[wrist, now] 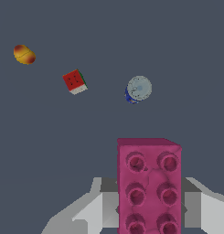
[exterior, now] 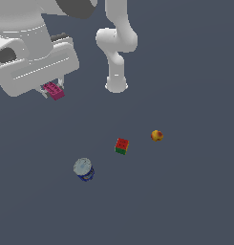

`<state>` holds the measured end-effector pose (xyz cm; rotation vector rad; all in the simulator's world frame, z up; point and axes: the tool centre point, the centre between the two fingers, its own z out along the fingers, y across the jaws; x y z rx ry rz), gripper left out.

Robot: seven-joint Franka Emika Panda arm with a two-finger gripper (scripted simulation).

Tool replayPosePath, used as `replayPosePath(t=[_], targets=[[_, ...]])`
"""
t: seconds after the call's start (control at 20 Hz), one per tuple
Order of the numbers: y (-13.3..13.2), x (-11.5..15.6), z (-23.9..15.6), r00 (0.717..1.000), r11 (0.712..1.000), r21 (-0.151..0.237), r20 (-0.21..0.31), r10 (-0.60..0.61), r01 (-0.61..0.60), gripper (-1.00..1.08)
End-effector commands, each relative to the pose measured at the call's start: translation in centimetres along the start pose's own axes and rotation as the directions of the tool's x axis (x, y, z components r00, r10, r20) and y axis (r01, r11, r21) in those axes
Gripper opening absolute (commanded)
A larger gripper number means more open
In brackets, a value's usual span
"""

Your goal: Pick up a designated object from a clutter of objects.

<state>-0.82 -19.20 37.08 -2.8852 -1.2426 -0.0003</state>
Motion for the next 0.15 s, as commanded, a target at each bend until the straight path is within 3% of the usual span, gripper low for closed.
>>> replayPosePath(t=[0.0, 0.1], targets=[[0.17, 0.01, -0.21, 1.0, 1.0, 0.0, 0.0, 0.0, 0.0, -1.0], [0.19, 0.02, -0.21, 1.0, 1.0, 0.0, 0.0, 0.0, 0.0, -1.0]])
